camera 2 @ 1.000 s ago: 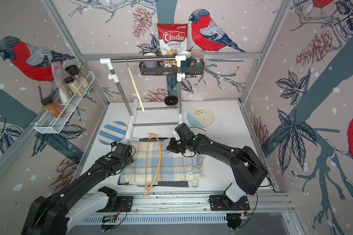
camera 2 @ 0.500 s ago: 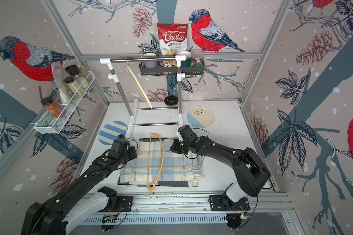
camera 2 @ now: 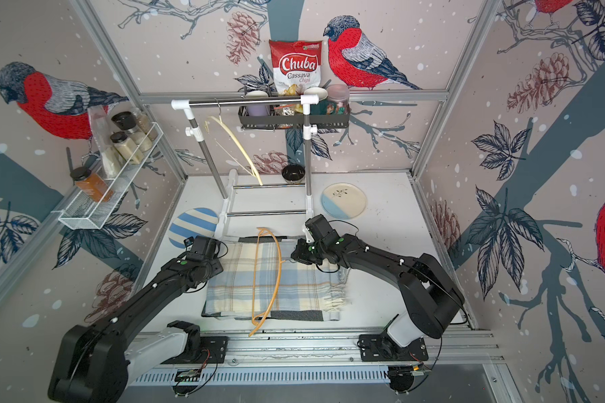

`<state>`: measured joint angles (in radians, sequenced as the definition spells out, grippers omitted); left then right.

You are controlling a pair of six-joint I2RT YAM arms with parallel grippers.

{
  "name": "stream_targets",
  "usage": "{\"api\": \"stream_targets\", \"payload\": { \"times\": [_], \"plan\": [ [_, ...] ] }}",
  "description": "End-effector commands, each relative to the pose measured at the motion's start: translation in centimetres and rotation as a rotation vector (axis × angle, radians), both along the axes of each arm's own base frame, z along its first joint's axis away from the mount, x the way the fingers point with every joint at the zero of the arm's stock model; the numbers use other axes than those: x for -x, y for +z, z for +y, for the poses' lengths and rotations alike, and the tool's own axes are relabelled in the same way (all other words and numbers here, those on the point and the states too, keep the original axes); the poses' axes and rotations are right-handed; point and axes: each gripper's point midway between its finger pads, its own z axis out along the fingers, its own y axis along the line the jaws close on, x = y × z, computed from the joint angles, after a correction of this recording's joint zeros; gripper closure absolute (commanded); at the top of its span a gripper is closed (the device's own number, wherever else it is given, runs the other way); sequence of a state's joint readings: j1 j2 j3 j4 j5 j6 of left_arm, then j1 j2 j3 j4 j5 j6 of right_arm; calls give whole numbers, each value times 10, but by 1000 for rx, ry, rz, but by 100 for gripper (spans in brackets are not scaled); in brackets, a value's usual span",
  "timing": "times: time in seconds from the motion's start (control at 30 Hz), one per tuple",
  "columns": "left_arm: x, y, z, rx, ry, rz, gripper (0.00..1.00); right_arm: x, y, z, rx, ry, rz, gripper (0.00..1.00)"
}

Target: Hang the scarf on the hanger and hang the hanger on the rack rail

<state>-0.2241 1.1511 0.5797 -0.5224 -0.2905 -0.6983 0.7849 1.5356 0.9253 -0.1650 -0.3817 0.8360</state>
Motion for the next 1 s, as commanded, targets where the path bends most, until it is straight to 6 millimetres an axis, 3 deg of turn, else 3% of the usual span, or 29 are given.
{"api": "stream_targets", "payload": {
  "times": [0.0, 0.2, 0.37, 0.53, 0.67, 0.8, 0.97],
  "plan": [
    [-9, -6, -15, 57, -62, 29, 62, 1, -4, -3, 32, -9, 3, 100],
    [-15, 4, -26, 120, -102, -59, 100, 5, -7, -1, 38, -3, 11, 100],
    [-16, 7, -42, 198, -156, -59, 100, 3, -3, -1, 34, -5, 4, 100],
    [-27, 51, -112, 543, -343, -250, 100, -2, -2, -10, 45, -25, 4, 100],
    [-8, 84, -172, 625, -560, -294, 100, -7, -6, -23, 39, -56, 13, 100],
    [4, 100, -215, 698, -667, -316, 100, -9, -6, -32, 30, -61, 8, 100],
    [7, 105, -265, 785, -757, -319, 100, -9, -6, -52, 18, -96, 5, 100]
  ]
}}
